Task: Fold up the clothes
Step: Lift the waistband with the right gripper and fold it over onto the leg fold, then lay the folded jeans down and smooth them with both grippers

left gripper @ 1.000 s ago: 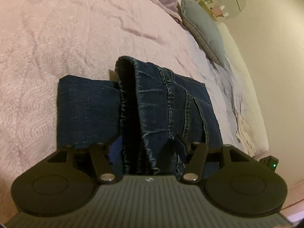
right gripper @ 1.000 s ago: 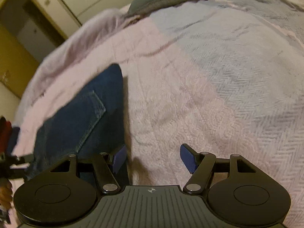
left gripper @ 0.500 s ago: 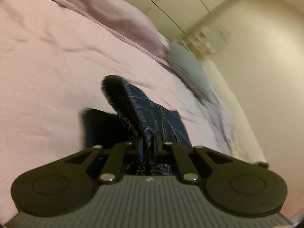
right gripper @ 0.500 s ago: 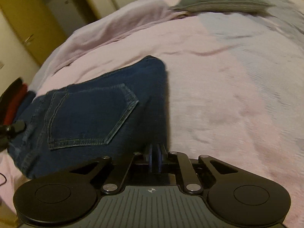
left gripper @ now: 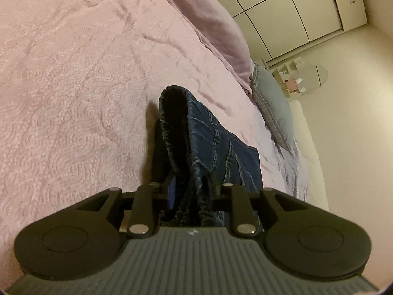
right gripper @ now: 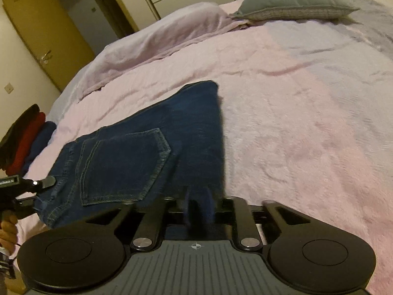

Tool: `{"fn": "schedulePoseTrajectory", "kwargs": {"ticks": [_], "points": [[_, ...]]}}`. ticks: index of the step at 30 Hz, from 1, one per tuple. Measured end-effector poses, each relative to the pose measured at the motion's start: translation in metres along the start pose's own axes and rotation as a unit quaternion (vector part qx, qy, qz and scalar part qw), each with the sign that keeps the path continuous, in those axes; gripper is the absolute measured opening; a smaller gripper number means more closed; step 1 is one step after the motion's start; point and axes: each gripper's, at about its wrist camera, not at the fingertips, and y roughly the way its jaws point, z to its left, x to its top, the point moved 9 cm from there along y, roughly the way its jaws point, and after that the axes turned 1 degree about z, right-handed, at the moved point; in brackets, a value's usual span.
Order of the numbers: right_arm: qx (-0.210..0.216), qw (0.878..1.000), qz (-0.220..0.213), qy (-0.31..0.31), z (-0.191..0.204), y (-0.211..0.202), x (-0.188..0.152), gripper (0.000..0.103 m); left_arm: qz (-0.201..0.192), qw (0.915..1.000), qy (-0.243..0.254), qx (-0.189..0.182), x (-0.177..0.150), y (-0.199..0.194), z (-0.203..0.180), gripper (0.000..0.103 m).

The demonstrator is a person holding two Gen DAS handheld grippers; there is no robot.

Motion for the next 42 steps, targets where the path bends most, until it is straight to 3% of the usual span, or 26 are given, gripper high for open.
{"fn": "schedulePoseTrajectory", "kwargs": {"ticks": [1, 5, 7, 8, 9, 10, 13, 15, 18, 21, 23, 27, 31, 32, 33, 34, 36, 39, 42], "points": [[-0.011, 1.000, -0.005, -0.004, -0.002, -0.003, -0.002, 0.059, 0.002, 1.0000, 0.003, 0.004, -0.001, 0.000, -0.002, 0.025], [0.005, 1.000, -0.009, 0.002, -0.006, -0.012, -0.012, 0.059, 0.004, 0.9998, 0.002, 0.018, -0.006, -0.003, 0.001, 0.031], [0.024, 0.999, 0.008, 0.027, -0.009, -0.008, -0.020, 0.059, -0.001, 0.9998, 0.004, 0.020, -0.008, -0.001, -0.001, 0.029], [0.034, 0.999, 0.012, 0.039, -0.010, -0.005, -0.024, 0.059, -0.004, 0.9998, 0.003, 0.019, -0.008, 0.000, -0.002, 0.020], [0.043, 0.998, 0.007, 0.054, -0.011, -0.002, -0.026, 0.058, -0.006, 0.9999, -0.007, 0.006, -0.007, -0.001, -0.006, 0.013], [0.052, 0.996, 0.001, 0.074, -0.013, -0.001, -0.026, 0.044, -0.009, 0.9998, -0.017, -0.008, -0.007, -0.001, -0.010, 0.011], [0.058, 0.992, -0.015, 0.112, -0.021, -0.005, -0.017, 0.038, -0.019, 0.9988, -0.025, -0.038, -0.004, -0.004, -0.025, 0.010], [0.060, 0.992, -0.028, 0.104, -0.022, -0.011, -0.008, 0.038, -0.023, 0.9996, -0.011, -0.014, -0.007, -0.001, -0.023, 0.010], [0.056, 0.997, -0.050, 0.030, -0.010, -0.026, -0.002, 0.040, -0.027, 0.9988, -0.033, 0.023, -0.012, 0.004, 0.001, 0.020], [0.041, 0.992, -0.058, -0.102, 0.013, -0.038, -0.019, 0.055, -0.032, 0.9976, -0.059, 0.015, -0.015, 0.003, 0.008, 0.025], [0.014, 0.977, -0.059, -0.203, 0.026, -0.040, -0.039, 0.055, -0.035, 0.9977, -0.055, 0.018, -0.016, 0.001, 0.006, 0.025], [-0.040, 0.934, -0.065, -0.349, 0.040, -0.039, -0.063, 0.055, -0.038, 0.9978, -0.048, 0.027, -0.016, -0.006, 0.004, 0.028], [-0.063, 0.916, -0.086, -0.388, 0.043, -0.031, -0.058, 0.053, -0.040, 0.9970, -0.060, 0.028, -0.022, -0.012, 0.008, 0.031], [-0.065, 0.914, -0.094, -0.390, 0.045, -0.029, -0.055, 0.046, -0.042, 0.9969, -0.060, 0.029, -0.023, -0.012, 0.008, 0.031], [-0.056, 0.912, -0.097, -0.393, 0.047, -0.027, -0.054, 0.025, -0.045, 0.9968, -0.060, 0.030, -0.023, -0.012, 0.008, 0.030], [-0.042, 0.913, -0.098, -0.394, 0.051, -0.025, -0.054, 0.012, -0.048, 0.9969, -0.052, 0.035, -0.023, -0.012, 0.007, 0.026], [-0.038, 0.911, -0.125, -0.391, 0.054, -0.031, -0.048, 0.008, -0.058, 0.9974, -0.019, 0.039, -0.020, -0.014, -0.004, 0.014], [-0.040, 0.913, -0.167, -0.369, 0.053, -0.047, -0.035, 0.004, -0.063, 0.9974, 0.009, 0.032, -0.019, -0.016, -0.017, 0.013], [-0.052, 0.916, -0.145, -0.371, 0.048, -0.038, -0.042, 0.004, -0.063, 0.9962, 0.030, 0.053, -0.024, -0.010, -0.014, 0.013]]}}
